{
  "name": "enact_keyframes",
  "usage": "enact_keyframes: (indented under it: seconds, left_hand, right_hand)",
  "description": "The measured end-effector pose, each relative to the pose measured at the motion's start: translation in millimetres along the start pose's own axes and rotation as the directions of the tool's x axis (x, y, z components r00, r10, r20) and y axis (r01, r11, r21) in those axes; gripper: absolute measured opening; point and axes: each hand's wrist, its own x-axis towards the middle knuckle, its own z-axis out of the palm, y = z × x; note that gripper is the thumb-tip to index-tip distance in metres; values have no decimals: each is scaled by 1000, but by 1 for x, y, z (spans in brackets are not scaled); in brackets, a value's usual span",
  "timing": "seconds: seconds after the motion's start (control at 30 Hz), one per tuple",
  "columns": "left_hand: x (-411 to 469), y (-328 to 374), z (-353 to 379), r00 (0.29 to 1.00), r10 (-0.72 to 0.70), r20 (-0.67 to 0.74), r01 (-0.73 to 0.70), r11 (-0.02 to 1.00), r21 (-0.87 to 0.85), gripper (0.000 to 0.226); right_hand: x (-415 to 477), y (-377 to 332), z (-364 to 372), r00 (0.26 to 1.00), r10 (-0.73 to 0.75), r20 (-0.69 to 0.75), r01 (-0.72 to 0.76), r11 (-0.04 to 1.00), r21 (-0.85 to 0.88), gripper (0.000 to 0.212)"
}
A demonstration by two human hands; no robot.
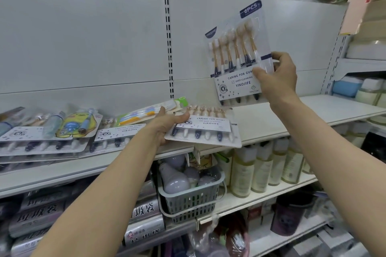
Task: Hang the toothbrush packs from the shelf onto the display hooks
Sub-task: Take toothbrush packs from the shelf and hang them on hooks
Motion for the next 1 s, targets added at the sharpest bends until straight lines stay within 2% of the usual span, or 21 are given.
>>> enact_keyframes:
  seconds: [0.1, 0.2, 0.43, 0.57, 0.7, 0.8, 0.87, 0.97, 1.0]
  left_hand:
    - [-5, 0, 7, 999, 26, 29, -25, 1000, -17, 117]
    - [0, -2, 8, 999, 23, 41, -20, 997, -77, 125]
    - [4, -4, 21, 997, 41, 72, -26, 980, -198, 122]
    - [4, 0, 33, 995, 61, 81, -49, 988, -144, 106]
    - [9, 4, 44, 993, 45, 105, -29, 988, -151, 106]
    - [16, 6, 50, 995, 11, 96, 12, 971, -237, 100]
    - [20, 5, 54, 997, -28, 74, 47, 963, -266, 87]
    - [23, -3, 63, 997, -68, 44, 74, 982, -174, 42]
    - [25, -6, 67, 996, -76, 41, 81, 984, -159, 45]
  right_hand:
    - [0, 0, -3, 1000, -6, 2, 6, 1000, 6, 36]
    - [1, -1, -8, 1000, -10, -12, 10, 1000, 28, 36]
    - [8, -6, -22, 998, -52, -24, 53, 997, 48, 35]
    - [11, -8, -28, 998, -60, -23, 61, 997, 43, 35]
    - [15, -9, -37, 997, -68, -39, 69, 997, 28, 36]
    - [17, -9, -45, 996, -70, -56, 73, 997, 41, 36]
    - [19, -11, -50, 994, -77, -81, 82, 995, 52, 37]
    - [23, -13, -59, 990, -98, -101, 105, 992, 66, 37]
    - [24, -13, -61, 990, -106, -97, 113, 991, 67, 37]
